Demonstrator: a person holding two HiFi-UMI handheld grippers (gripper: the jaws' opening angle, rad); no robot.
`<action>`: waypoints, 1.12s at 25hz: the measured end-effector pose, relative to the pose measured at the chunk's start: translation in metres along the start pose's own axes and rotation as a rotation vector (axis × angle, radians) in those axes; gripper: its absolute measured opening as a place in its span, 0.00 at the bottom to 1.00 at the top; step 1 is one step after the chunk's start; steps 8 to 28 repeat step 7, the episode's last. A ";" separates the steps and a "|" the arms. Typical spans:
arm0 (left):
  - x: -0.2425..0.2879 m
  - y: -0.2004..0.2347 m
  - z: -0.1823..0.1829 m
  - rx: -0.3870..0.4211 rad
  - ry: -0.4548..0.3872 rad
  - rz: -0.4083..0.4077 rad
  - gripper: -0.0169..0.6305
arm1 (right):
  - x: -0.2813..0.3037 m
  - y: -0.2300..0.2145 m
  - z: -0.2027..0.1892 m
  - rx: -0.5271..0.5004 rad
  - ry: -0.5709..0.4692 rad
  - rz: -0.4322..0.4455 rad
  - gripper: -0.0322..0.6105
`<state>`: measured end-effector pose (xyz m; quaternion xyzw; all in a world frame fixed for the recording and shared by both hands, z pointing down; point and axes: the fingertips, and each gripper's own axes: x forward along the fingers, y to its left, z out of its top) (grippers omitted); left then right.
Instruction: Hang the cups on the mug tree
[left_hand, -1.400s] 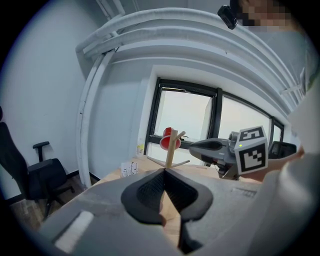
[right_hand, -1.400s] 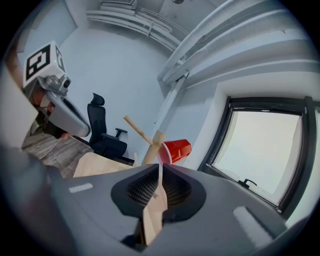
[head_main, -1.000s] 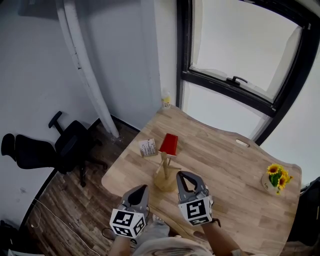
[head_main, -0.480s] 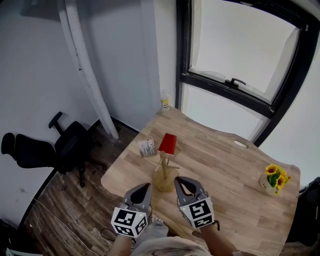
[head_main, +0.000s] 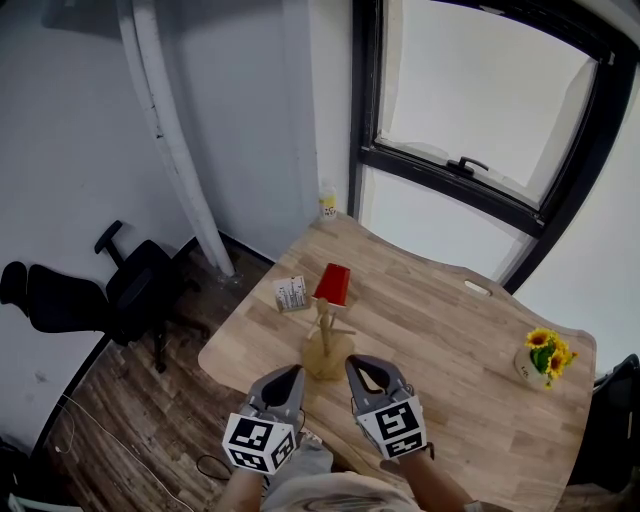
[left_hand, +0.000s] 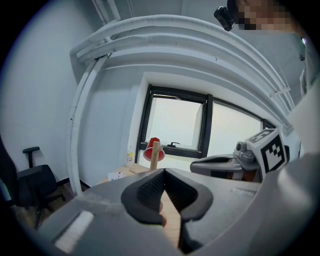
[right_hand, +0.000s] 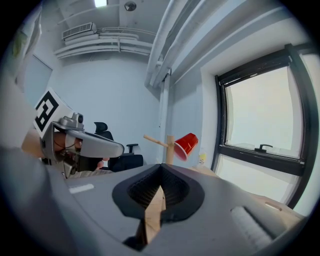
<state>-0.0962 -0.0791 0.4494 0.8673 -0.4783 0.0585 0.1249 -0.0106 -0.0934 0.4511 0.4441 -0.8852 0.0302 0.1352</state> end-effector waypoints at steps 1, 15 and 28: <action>0.000 0.000 0.000 -0.001 -0.001 -0.001 0.03 | 0.000 0.000 0.000 -0.001 -0.001 0.000 0.05; -0.001 -0.001 -0.001 -0.004 -0.002 -0.004 0.03 | -0.001 0.004 0.004 -0.009 -0.008 0.002 0.05; -0.001 -0.001 -0.001 -0.004 -0.002 -0.004 0.03 | -0.001 0.004 0.004 -0.009 -0.008 0.002 0.05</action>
